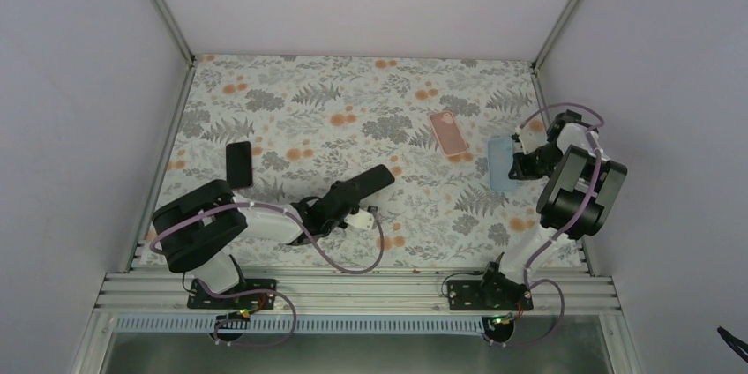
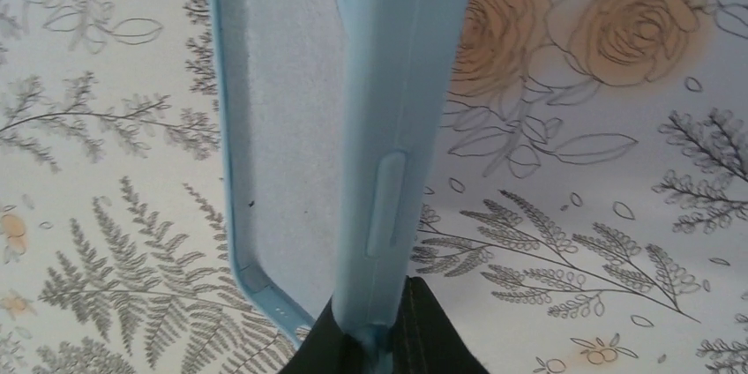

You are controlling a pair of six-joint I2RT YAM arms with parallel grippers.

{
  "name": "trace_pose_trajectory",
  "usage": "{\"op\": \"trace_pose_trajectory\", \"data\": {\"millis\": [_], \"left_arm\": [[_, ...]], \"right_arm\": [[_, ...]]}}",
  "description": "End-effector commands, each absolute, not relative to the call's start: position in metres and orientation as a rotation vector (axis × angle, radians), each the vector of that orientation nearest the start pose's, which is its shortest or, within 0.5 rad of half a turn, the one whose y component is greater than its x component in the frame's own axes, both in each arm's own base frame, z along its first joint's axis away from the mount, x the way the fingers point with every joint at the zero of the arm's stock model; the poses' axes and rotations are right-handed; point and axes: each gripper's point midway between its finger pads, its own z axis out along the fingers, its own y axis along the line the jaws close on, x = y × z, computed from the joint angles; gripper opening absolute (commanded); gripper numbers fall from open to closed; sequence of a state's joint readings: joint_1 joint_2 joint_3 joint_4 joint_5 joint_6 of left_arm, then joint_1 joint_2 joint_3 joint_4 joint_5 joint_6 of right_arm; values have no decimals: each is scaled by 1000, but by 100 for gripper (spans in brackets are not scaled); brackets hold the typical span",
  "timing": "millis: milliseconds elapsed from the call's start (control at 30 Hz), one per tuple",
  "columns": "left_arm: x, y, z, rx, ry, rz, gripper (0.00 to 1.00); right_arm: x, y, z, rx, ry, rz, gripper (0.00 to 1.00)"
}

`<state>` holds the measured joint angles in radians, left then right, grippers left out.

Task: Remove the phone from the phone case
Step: Place the phone at the center of the board, then reset both arms

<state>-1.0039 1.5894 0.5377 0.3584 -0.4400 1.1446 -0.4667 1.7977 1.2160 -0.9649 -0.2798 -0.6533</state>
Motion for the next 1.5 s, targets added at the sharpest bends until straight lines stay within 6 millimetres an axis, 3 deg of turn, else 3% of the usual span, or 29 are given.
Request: {"op": "trace_pose_trajectory", "data": {"millis": [0,33,100,167,233,300,367,467,533,633,700,767,800,867,900,1000,1100,1167,1267,1367,1467], "left_arm": [[230,-284,18,2045,1336,385,79],[223,-284,13,2089,1352,348,96],[210,-285,7,2165,1374,287,100],[194,-281,0,2249,1386,245,100],[183,-282,6,2296,1410,183,100],[166,-289,22,2329,1452,19,100],[156,-297,53,2343,1517,-202,100],[149,-306,114,2318,1641,-582,100],[150,-311,160,2283,1672,-747,100],[174,-311,228,2135,1666,-785,100],[219,-297,265,1927,1680,-645,100],[274,-267,298,1662,1702,-413,100],[306,-243,314,1499,1719,-276,100],[353,-182,341,1201,1763,-109,100],[365,-151,350,1094,1787,-80,100],[385,-43,373,734,1850,-36,100],[379,51,355,436,1906,21,100],[369,93,337,292,1926,74,100],[352,123,310,162,1938,36,100],[344,128,287,121,1965,47,100],[339,130,282,104,1956,81,100]], "right_arm": [[309,-141,31,-233,3010,55,11],[309,-144,31,-237,3014,34,18],[308,-145,33,-253,3025,27,33],[306,-148,39,-266,3031,-4,69],[304,-155,49,-282,3029,-76,98],[300,-164,63,-291,3025,-190,100],[295,-173,81,-285,3013,-294,100],[295,-168,119,-320,2951,-365,100],[301,-156,149,-350,2872,-371,100],[320,-125,211,-368,2660,-330,100],[329,-98,253,-388,2490,-224,100],[336,-74,291,-384,2302,-120,100],[337,-66,301,-369,2226,-85,100],[338,-54,306,-334,2114,-34,100],[338,-52,302,-314,2082,-23,100],[342,-62,287,-232,2028,-71,100],[348,-74,270,-169,2028,-116,100],[350,-77,255,-165,2048,-118,100],[353,-80,237,-137,2061,-107,100],[353,-89,228,-105,2083,-155,100],[349,-93,221,-94,2088,-193,100]]}}
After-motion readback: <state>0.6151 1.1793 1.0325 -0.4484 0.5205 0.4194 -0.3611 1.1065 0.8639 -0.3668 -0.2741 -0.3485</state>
